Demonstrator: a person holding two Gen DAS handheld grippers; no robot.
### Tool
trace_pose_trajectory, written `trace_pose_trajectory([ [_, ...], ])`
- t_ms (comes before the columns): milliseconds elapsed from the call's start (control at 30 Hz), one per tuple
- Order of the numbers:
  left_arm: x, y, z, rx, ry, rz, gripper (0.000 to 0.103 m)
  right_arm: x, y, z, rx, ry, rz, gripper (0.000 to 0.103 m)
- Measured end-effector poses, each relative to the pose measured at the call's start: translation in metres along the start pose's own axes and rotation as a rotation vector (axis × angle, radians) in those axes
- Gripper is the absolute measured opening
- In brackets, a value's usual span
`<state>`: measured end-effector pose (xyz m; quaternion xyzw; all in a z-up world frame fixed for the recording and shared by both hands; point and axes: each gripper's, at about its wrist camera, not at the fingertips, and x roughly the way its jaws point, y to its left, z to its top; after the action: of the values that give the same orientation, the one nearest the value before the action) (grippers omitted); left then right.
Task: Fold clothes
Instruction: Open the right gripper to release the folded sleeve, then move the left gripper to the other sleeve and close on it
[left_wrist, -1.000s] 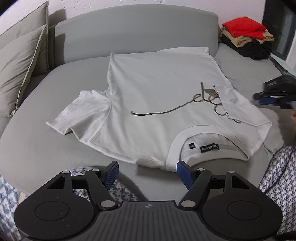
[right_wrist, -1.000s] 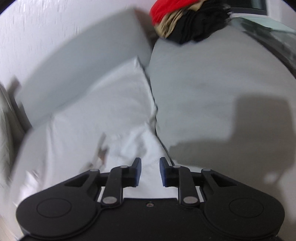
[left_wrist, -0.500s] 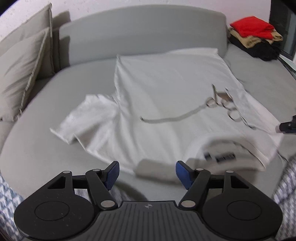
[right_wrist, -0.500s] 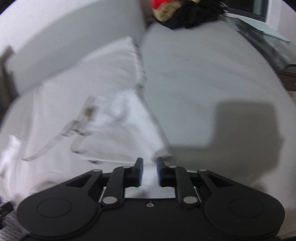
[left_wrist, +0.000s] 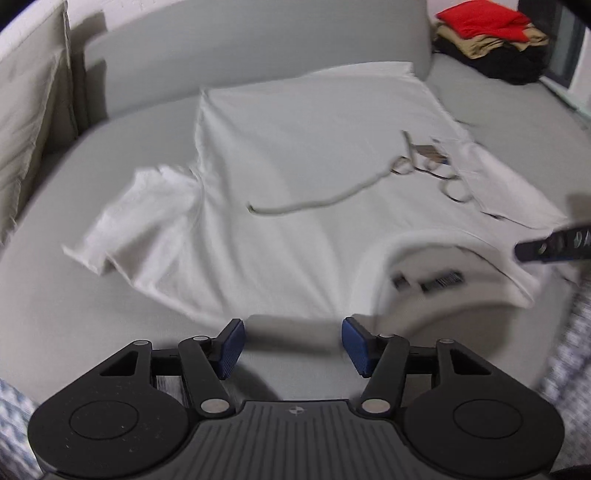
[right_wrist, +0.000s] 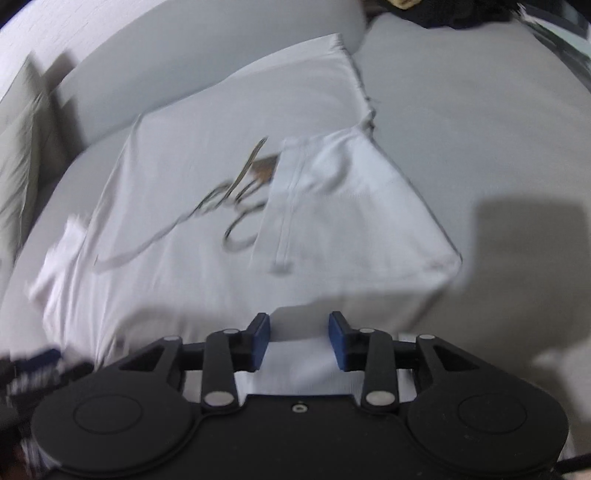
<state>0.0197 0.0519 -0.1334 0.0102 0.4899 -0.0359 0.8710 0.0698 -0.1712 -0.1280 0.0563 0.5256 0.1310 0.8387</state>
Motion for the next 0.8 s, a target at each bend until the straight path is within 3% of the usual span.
trace_pose_trajectory([
  [33, -0.005, 0.006, -0.004, -0.019, 0.011, -0.034, 0.056, -0.007, 0.002, -0.007, -0.02, 0.011, -0.011, 0.041],
  [133, -0.026, 0.029, -0.013, -0.087, -0.083, -0.015, 0.054, -0.025, 0.006, -0.011, 0.005, -0.018, 0.045, 0.043],
  [200, -0.04, 0.052, -0.014, -0.166, -0.164, 0.02, 0.054, -0.036, 0.007, -0.01, 0.041, -0.053, 0.103, 0.056],
  [267, -0.047, 0.082, -0.012, -0.291, -0.218, 0.048, 0.054, -0.037, 0.012, -0.003, 0.078, -0.091, 0.169, 0.063],
  [400, -0.045, 0.143, -0.013, -0.558, -0.3, 0.081, 0.054, -0.024, 0.024, 0.01, 0.155, -0.083, 0.276, 0.063],
  [533, -0.022, 0.191, -0.008, -0.749, -0.303, 0.096, 0.051, -0.018, 0.033, 0.011, 0.183, -0.072, 0.3, 0.063],
  [667, 0.002, 0.22, 0.0, -0.834, -0.282, 0.066, 0.049, -0.017, 0.037, 0.009, 0.165, -0.069, 0.265, 0.064],
  [800, 0.02, 0.231, 0.009, -0.854, -0.286, 0.02, 0.049, -0.014, 0.032, 0.008, 0.188, -0.056, 0.248, 0.065],
])
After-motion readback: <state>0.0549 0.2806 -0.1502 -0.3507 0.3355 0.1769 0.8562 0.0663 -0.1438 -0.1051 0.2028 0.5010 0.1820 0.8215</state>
